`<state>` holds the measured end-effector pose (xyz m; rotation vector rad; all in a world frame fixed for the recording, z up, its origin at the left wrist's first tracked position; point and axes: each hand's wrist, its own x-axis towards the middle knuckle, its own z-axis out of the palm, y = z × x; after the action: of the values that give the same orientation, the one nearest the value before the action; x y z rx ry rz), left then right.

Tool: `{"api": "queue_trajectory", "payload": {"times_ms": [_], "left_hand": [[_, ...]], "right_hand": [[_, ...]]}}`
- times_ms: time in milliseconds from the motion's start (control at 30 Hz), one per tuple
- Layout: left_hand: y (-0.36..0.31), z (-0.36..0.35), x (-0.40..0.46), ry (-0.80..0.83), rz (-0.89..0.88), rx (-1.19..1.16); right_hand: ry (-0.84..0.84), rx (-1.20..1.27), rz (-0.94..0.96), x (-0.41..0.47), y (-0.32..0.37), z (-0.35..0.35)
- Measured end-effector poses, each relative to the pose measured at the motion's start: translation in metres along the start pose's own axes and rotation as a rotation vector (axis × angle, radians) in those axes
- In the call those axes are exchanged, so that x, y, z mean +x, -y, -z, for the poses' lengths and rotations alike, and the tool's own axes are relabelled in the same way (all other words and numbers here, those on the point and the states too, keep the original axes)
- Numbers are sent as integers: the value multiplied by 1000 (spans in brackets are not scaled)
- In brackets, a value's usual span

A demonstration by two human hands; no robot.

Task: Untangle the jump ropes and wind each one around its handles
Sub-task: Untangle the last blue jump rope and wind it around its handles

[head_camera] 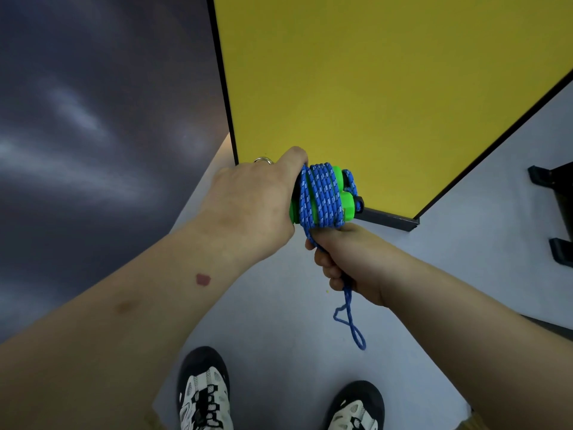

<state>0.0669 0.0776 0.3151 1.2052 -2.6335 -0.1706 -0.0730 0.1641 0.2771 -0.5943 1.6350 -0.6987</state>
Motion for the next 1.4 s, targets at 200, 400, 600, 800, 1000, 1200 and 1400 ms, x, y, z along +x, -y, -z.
{"api": "queue_trajectory", "payload": {"times_ms": [200,400,600,800,1000,1200,1400], "left_hand": [[1,-3,0,-19,40,-14],[8,-7,1,56,100,44],[3,-2,0,177,119,81],[9,-7,3,55,67,-15],[15,-11,0,57,84,-20],[10,-13,4,89,56,19],[13,-24,2,142,-34,-26]], "right_hand": [[-97,-125,102,4,-7,-3],[-155,-567,421,-17,-9,-21],[-227,-634,380,-14,-2,-17],[-210,-717,308,-15,3,-10],[-108,-961,292,-42,29,-9],[-106,-1037,347,-59,72,11],[-156,-996,478,-48,96,36]]}}
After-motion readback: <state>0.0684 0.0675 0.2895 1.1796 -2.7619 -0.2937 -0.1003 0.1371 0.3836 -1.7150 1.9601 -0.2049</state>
